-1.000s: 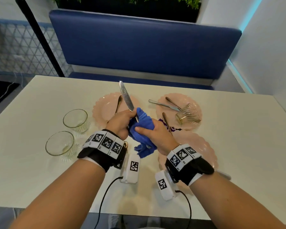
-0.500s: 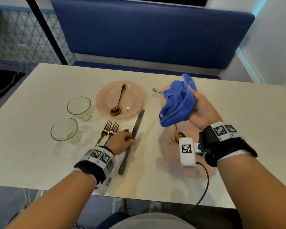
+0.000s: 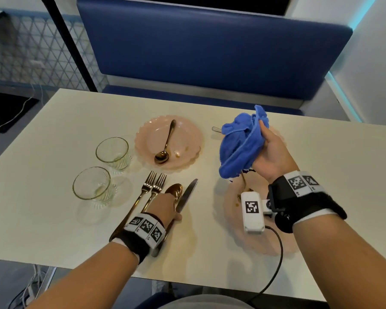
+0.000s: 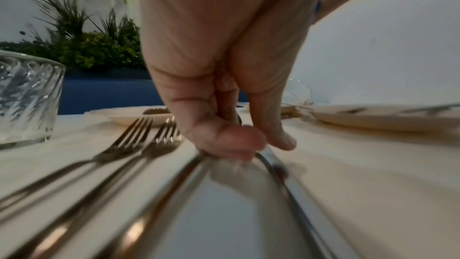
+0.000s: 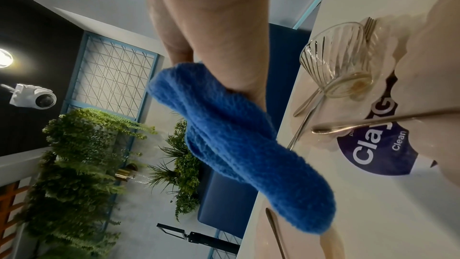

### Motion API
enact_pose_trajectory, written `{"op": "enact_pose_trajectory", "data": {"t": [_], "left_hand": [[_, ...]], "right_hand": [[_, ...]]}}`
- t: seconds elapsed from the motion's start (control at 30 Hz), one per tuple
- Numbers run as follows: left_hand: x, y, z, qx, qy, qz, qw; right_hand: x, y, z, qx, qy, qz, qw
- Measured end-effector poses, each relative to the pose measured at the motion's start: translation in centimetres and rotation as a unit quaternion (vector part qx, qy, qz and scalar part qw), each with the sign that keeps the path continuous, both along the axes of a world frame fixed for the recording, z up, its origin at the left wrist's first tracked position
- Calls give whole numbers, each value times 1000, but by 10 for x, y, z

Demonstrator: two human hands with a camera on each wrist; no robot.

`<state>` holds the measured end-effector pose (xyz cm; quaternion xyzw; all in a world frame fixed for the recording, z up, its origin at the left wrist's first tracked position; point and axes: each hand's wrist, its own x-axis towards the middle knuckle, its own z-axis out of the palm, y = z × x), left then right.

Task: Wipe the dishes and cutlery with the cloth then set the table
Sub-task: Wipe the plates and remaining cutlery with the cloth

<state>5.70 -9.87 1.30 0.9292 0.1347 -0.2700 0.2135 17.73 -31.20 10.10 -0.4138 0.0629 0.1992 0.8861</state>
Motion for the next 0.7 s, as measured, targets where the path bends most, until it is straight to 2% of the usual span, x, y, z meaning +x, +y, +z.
{"op": "enact_pose_trajectory", "data": {"t": [0.07,0.2,0.3,0.43,0.57,0.63,0.7], "left_hand": [[17,7,8,-4,-19,11,1000],[75,33,31,-68,-133,92,985],[130,57,42,-59,-162,155,973],[171,75,31,-37,-116,188,975],[183,69,24,76,-59,114,989],[188,66,23,96,-52,91,990],[190,67,19,88,-28,103,990]], "right_hand": [[4,2,0,2,1,3,1000],[11,13,2,26,8,7,1000],[19,20,-3,26,10,18,999],[32,29,-9,18,30,43,998],[40,31,-16,10,54,78,995],[43,32,-21,-9,64,85,994],[46,33,-23,-17,58,90,994]]}}
